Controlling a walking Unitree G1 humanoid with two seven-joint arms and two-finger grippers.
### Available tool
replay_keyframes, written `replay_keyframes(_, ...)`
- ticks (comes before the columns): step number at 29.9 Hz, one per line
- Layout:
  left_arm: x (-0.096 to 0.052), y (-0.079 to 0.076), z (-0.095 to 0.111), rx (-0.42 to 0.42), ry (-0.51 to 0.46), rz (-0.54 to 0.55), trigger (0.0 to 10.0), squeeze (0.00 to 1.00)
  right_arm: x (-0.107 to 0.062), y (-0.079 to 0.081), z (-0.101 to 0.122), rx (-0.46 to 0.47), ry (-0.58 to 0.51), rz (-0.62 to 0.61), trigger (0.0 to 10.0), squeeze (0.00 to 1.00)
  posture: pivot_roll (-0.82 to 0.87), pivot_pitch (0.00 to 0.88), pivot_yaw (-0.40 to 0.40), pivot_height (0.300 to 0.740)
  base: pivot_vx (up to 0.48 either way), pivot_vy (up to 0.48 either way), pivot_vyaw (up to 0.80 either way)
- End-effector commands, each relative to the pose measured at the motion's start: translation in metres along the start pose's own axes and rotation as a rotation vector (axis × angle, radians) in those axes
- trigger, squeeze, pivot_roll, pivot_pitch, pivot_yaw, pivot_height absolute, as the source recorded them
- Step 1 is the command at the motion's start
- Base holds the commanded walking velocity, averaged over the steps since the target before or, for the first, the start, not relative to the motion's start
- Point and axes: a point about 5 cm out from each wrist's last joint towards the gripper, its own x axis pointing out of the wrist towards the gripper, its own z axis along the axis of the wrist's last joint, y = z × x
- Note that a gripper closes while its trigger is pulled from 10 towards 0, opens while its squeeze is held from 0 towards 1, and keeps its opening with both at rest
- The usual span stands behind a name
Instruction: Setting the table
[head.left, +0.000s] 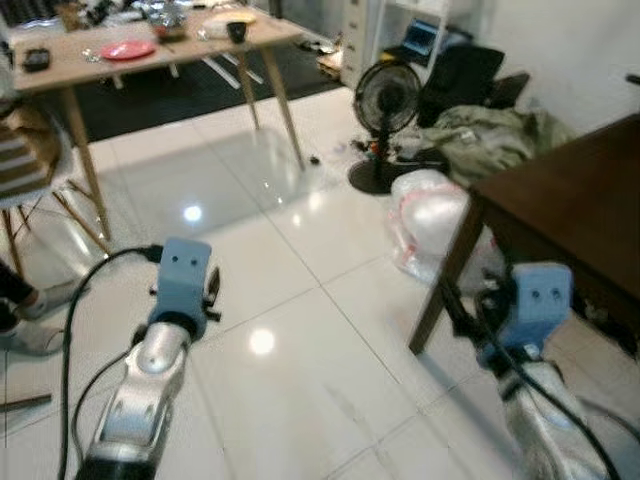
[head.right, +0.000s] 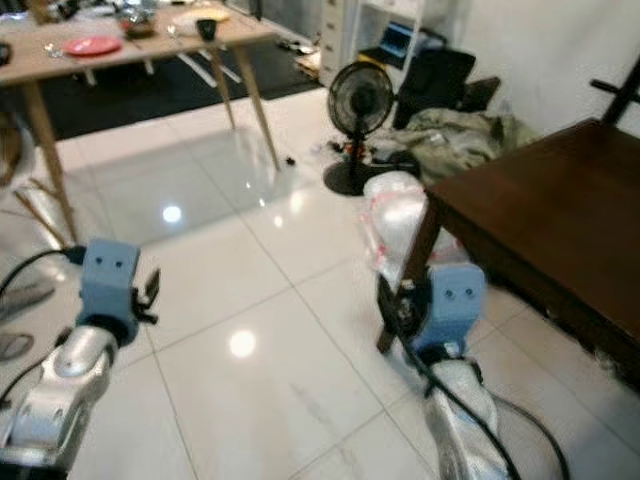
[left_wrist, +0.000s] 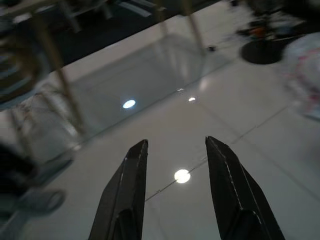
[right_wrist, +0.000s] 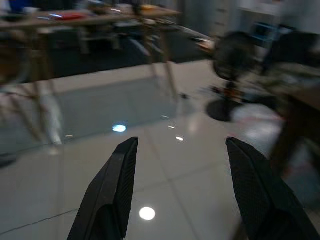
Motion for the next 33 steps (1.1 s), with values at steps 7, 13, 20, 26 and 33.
replay_keyframes(7,0.0009,0.0042,-0.0092,0.019,0.025,0.084,10.0,0.00,-0.0027,0.0024,-0.0043,0.019,0.013,0.013,10.0,0.00,0.03,0.103,0.061,0.740,0.126,0.000,0.77)
replay_keyframes(13,0.0033,0.0061,-0.0091,0.017,0.026,0.108,10.0,0.00,-0.0033,0.0082,-0.0046,0.030,0.011,0.034,10.0,0.00,0.03,0.104,0.062,0.740,0.456,0.000,0.11)
replay_keyframes(20,0.0037,0.0050,-0.0088,0.016,0.021,0.103,10.0,0.00,-0.0033,0.0056,-0.0052,0.026,0.010,0.028,10.0,0.00,0.03,0.104,0.062,0.740,0.458,0.000,0.00)
replay_keyframes(26,0.0029,0.0025,-0.0096,0.026,0.013,0.093,10.0,0.00,-0.0028,0.0046,-0.0055,0.024,0.010,0.022,10.0,0.00,0.03,0.101,0.060,0.740,0.461,0.000,0.00)
replay_keyframes(33,0.0033,0.0020,-0.0097,0.040,0.008,0.091,10.0,0.00,-0.0024,0.0042,-0.0057,0.024,0.010,0.020,10.0,0.00,0.03,0.098,0.061,0.740,0.475,0.000,0.00)
